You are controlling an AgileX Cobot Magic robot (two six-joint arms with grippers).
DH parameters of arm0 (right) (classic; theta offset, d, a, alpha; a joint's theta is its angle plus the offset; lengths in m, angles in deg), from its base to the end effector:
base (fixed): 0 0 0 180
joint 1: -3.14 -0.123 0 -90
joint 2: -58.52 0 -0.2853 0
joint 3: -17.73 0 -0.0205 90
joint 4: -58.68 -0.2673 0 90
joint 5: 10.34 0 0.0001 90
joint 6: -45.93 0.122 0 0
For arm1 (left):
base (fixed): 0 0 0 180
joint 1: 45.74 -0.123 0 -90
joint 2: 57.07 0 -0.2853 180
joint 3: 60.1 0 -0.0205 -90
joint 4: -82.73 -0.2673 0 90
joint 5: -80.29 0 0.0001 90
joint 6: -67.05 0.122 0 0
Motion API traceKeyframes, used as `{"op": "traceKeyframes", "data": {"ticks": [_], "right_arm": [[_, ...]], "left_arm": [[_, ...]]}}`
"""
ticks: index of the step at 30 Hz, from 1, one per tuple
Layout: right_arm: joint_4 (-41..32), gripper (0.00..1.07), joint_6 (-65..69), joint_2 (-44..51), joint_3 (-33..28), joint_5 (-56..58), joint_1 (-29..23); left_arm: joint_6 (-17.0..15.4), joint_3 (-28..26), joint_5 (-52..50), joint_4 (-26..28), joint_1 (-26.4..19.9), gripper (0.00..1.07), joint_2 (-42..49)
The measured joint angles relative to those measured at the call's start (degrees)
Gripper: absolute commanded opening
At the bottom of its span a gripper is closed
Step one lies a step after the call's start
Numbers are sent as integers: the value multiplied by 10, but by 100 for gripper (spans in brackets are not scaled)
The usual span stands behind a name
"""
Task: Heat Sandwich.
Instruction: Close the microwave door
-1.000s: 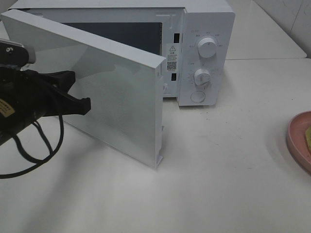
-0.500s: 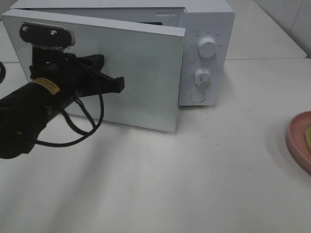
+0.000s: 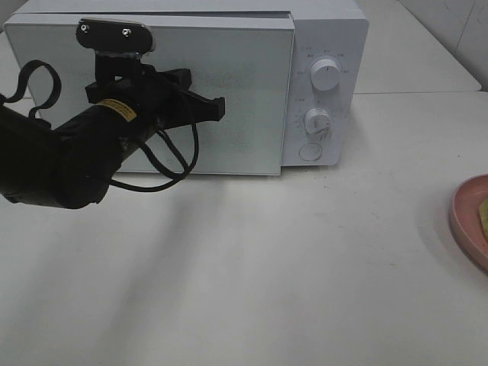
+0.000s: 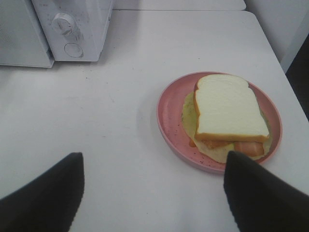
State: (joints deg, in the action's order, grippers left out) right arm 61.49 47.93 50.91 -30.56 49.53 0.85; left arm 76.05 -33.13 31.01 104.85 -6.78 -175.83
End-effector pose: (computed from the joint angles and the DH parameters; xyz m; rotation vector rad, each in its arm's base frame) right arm 0.0370 -0.0037 0.2746 -0.0031 2.0196 -0.0110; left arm 0.3487 -0.2372 0.1461 0.2823 1.7030 -0.3305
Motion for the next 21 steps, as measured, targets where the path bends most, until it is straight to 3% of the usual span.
{"op": "traceKeyframes", "data": {"ticks": [21], "right_arm": [[-1, 76, 0, 0, 0, 0, 0]], "left_arm": [[11, -101, 69, -16, 13, 0, -60]]}}
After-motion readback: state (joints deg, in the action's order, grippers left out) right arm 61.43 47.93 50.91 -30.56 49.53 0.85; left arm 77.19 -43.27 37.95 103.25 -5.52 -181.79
